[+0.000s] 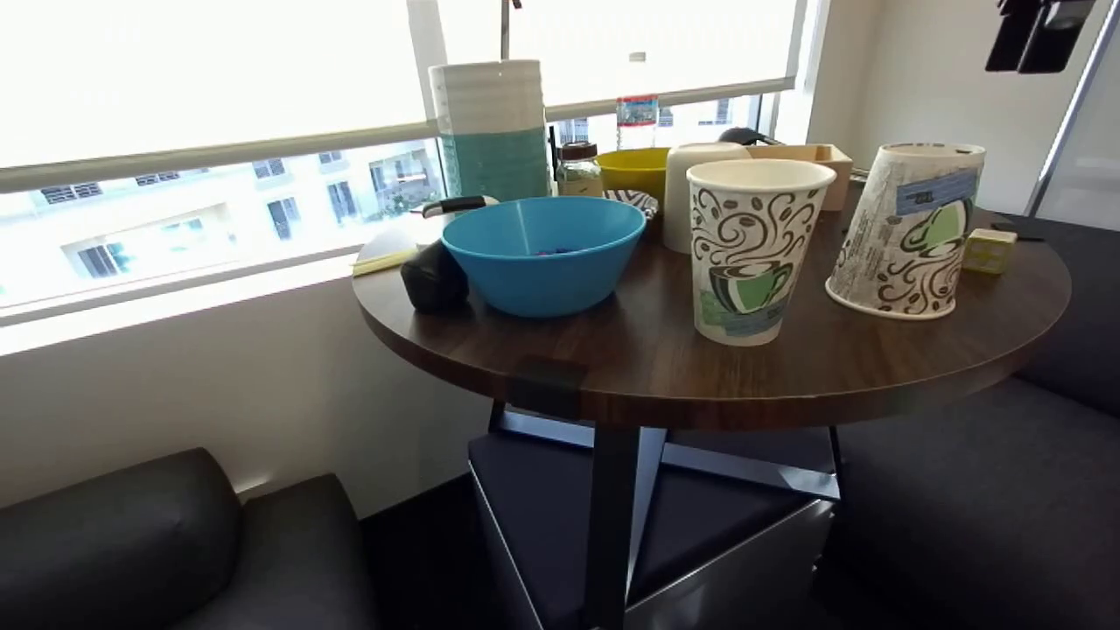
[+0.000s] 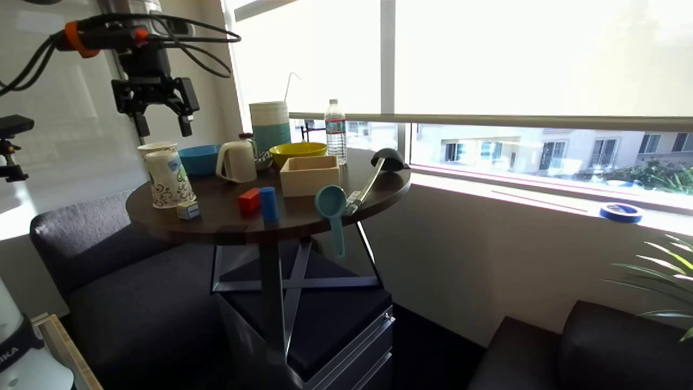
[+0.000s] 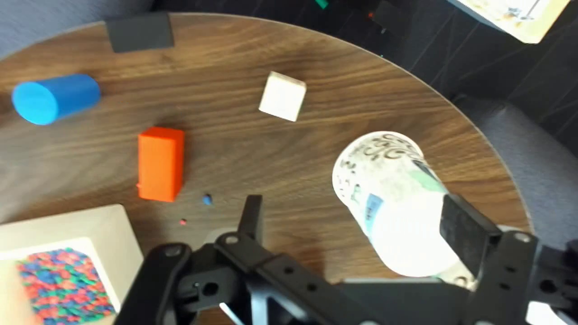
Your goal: Cover the cup using the other cup
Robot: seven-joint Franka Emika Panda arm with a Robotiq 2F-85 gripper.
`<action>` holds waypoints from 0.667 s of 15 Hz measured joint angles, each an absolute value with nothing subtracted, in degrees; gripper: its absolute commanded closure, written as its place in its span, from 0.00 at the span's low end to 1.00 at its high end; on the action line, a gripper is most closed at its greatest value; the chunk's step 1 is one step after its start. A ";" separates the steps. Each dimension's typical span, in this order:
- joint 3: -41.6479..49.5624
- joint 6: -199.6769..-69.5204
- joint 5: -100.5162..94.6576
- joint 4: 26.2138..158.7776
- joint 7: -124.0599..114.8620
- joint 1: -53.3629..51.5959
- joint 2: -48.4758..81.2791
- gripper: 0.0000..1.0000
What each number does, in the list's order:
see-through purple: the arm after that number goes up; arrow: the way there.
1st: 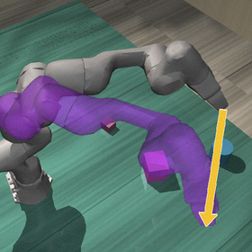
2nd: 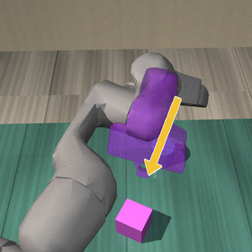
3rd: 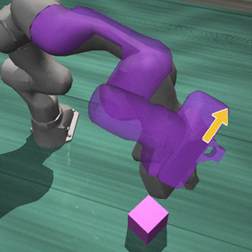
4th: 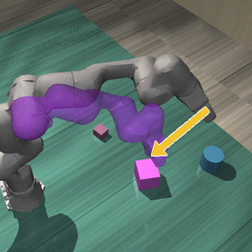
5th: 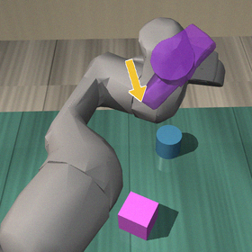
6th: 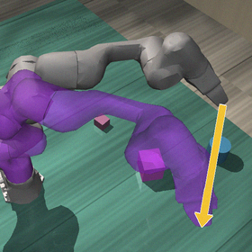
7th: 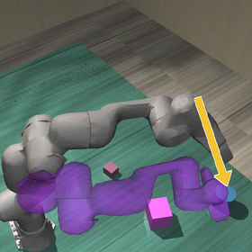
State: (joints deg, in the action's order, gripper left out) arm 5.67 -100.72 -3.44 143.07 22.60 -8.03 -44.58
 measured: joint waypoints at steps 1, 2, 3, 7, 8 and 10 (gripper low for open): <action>5.35 -100.73 -1.71 143.45 22.97 -9.70 -45.11 0.00; 5.18 -100.75 -0.08 143.93 23.31 -11.20 -45.47 0.00; 5.13 -100.77 1.20 144.41 23.68 -12.46 -45.58 0.00; 4.95 -103.49 2.87 146.88 25.22 -14.50 -45.43 0.00; 4.94 -104.66 2.87 147.51 25.49 -14.49 -45.29 0.00; 4.94 -107.29 2.75 148.68 25.86 -14.39 -45.01 0.00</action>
